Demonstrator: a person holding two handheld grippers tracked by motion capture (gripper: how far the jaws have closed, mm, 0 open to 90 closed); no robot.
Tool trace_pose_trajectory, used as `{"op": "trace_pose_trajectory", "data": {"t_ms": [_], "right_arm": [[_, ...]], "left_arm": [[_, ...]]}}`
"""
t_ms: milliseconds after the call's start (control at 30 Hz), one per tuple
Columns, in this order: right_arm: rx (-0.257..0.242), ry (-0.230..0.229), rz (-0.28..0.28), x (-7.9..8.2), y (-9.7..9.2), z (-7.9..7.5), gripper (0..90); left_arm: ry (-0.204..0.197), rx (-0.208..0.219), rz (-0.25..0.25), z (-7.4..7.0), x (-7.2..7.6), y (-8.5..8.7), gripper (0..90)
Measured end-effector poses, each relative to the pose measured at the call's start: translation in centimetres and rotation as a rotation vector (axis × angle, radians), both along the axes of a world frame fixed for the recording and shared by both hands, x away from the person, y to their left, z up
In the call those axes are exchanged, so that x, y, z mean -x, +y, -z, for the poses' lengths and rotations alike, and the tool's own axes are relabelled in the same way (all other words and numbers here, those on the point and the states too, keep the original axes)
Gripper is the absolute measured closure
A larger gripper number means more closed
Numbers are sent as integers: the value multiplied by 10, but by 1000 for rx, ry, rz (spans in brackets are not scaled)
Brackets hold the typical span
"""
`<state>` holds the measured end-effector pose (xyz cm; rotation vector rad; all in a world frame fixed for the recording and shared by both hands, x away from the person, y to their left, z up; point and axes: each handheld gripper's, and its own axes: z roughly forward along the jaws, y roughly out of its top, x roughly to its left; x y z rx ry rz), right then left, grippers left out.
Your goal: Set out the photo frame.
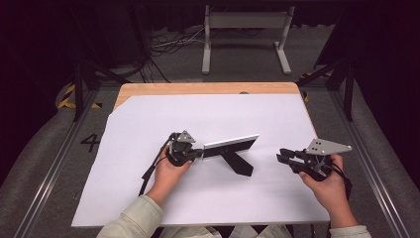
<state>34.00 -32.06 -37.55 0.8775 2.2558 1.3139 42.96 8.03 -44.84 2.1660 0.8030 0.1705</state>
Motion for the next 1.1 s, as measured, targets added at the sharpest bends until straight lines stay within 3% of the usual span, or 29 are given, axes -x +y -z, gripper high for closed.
{"op": "trace_pose_trajectory", "data": {"t_ms": [567, 933, 1100], "right_arm": [[1, 10, -11, 0, 1, 1, 723], [8, 10, 13, 0, -1, -1, 730], [11, 13, 15, 1, -1, -2, 777]], "left_arm": [[22, 10, 28, 5, -2, -3, 900], [28, -6, 41, 3, 2, -5, 900], [30, -20, 54, 2, 6, -7, 900]]}}
